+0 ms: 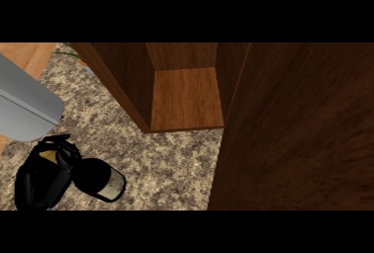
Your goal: Pick up the wine, place it into the cabinet and close the cabinet
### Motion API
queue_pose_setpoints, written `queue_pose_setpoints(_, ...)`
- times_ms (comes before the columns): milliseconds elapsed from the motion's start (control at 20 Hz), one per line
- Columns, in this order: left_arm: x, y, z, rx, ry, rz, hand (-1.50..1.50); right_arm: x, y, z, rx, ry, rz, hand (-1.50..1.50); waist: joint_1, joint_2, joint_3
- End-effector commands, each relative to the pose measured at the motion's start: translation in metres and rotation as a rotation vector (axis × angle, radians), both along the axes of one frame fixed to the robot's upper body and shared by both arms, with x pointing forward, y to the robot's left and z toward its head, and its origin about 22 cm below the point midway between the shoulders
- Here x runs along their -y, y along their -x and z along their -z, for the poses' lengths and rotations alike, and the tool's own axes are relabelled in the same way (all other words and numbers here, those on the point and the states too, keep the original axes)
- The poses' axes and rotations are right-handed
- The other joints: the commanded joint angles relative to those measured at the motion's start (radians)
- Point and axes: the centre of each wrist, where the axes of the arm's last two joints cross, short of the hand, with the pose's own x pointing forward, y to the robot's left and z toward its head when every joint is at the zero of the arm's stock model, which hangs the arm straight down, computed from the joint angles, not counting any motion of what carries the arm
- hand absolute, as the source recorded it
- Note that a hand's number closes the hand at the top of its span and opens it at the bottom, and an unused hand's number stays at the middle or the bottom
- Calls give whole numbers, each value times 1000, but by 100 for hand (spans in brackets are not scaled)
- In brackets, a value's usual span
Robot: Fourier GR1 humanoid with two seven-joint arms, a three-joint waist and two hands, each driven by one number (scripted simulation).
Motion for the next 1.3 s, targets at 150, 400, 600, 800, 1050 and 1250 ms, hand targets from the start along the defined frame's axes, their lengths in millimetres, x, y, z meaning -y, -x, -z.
queue_pose_setpoints(150,18,27,57,-284,42,212,150,7,18,-12,34,-34,-3,-150,7,16,-30)
queue_pose_setpoints(400,26,12,53,-290,67,315,150,4,19,-9,40,-50,0,-150,4,15,-30)
queue_pose_setpoints(600,44,11,55,-274,96,376,150,10,20,-9,43,-32,21,-150,14,15,-29)
queue_pose_setpoints(800,53,-2,36,-263,75,376,150,18,34,-14,12,-28,17,-150,18,9,-27)
queue_pose_setpoints(1050,69,-6,31,-269,81,437,150,18,29,-14,27,-27,40,-150,32,13,-28)
queue_pose_setpoints(1250,109,1,14,-256,72,441,150,22,36,-16,30,-27,53,-150,37,9,-27)
